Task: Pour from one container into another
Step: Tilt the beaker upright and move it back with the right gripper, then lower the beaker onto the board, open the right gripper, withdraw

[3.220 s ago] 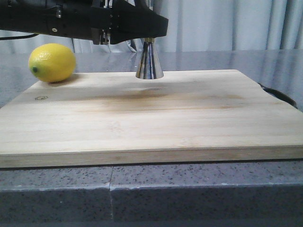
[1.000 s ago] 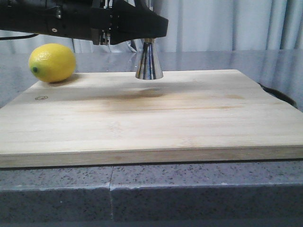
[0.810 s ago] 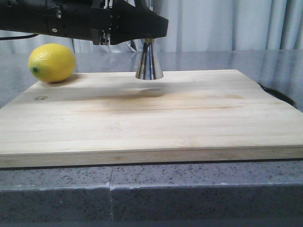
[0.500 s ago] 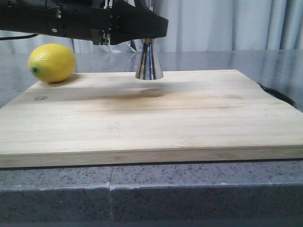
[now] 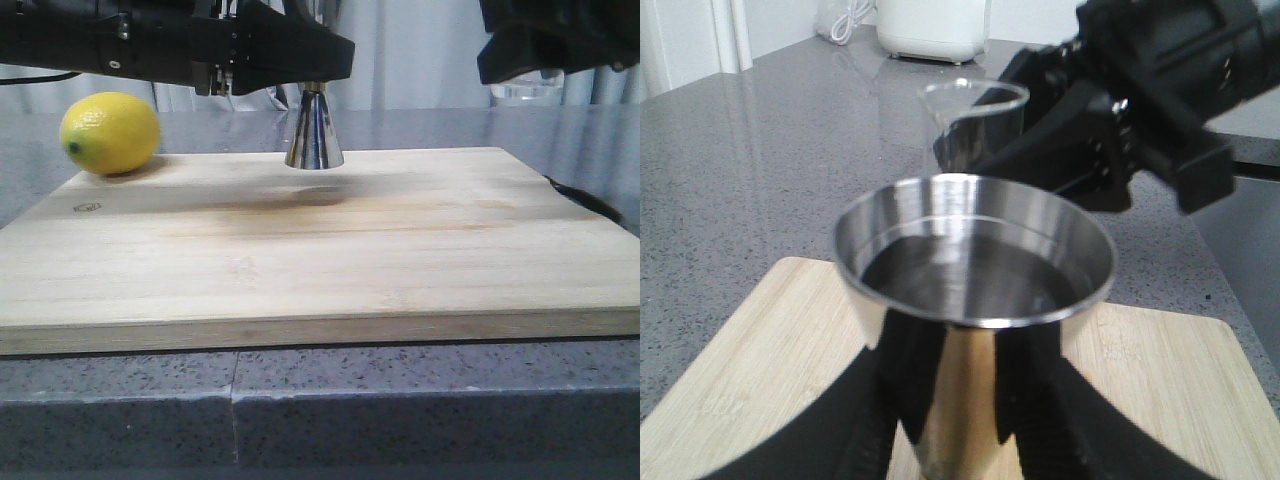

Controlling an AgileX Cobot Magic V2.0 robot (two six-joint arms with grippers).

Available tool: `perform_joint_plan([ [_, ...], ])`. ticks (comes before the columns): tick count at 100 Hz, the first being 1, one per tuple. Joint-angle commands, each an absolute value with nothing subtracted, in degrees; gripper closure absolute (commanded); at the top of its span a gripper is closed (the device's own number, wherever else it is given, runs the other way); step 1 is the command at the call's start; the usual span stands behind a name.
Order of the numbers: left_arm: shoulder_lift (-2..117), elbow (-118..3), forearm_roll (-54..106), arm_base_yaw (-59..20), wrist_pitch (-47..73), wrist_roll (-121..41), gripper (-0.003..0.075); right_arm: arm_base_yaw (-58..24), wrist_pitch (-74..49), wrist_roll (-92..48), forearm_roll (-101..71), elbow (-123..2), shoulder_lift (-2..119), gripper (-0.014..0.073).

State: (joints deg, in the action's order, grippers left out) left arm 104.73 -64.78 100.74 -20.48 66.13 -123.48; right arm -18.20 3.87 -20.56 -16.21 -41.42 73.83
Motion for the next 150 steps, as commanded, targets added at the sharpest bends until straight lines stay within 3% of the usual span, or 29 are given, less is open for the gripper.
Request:
perform_joint_plan([
  [1,102.24,-66.51,105.91,-20.96,71.97,-123.17,0.0491,-18.42,12.76,-20.38,-17.00,-41.33,74.19,0.0281],
  [79,102.24,-66.51,105.91,-20.96,71.97,-123.17,0.0491,-18.51,30.87,-17.60,-10.93,-41.25,87.99,0.0281],
  [130,102.24,-66.51,105.91,-20.96,71.97,-123.17,0.0491,-18.51,30.19,-16.55,-10.04,-41.58,90.18,0.0276],
  [137,102.24,-66.51,105.91,-20.96,71.97,-123.17,0.0491,-18.51,30.19,-16.55,-10.04,-41.58,90.18,0.0229],
  [150,102.24,-66.51,105.91,-20.96,71.97,-123.17,0.0491,-18.51,29.75,-16.55,-10.04,-41.58,89.64,0.0061],
])
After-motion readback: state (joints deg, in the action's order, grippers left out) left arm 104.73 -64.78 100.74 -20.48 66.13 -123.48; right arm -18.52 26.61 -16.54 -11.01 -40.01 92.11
